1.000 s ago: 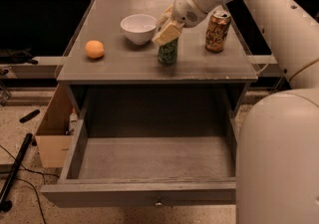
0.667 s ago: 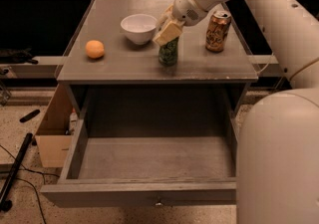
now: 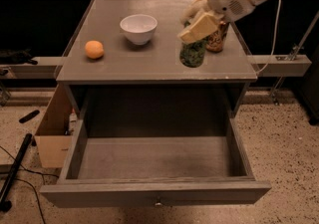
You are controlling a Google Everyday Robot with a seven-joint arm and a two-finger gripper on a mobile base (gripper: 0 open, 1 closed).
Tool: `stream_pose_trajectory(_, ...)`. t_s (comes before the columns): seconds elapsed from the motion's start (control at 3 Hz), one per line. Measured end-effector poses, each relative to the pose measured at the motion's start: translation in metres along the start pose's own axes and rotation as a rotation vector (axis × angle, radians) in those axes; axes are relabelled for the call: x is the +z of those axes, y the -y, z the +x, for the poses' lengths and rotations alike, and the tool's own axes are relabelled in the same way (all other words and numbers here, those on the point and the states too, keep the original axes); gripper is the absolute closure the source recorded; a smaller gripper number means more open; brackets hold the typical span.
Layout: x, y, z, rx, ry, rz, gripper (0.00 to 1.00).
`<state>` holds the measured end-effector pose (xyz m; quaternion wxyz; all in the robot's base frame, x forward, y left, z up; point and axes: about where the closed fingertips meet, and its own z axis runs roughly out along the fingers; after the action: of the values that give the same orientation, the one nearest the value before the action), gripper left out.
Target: Place green can into top drawer
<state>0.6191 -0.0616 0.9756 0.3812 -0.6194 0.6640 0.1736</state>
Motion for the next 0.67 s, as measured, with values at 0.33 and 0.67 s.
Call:
stream_pose_trajectory(0.33, -0.041, -0.045, -0.018, 0.013, 0.09, 0.055, 1.0)
stream_pose_trajectory(0.67, -0.057, -0.096, -0.04, 0.075, 0.208, 0.1, 1.0)
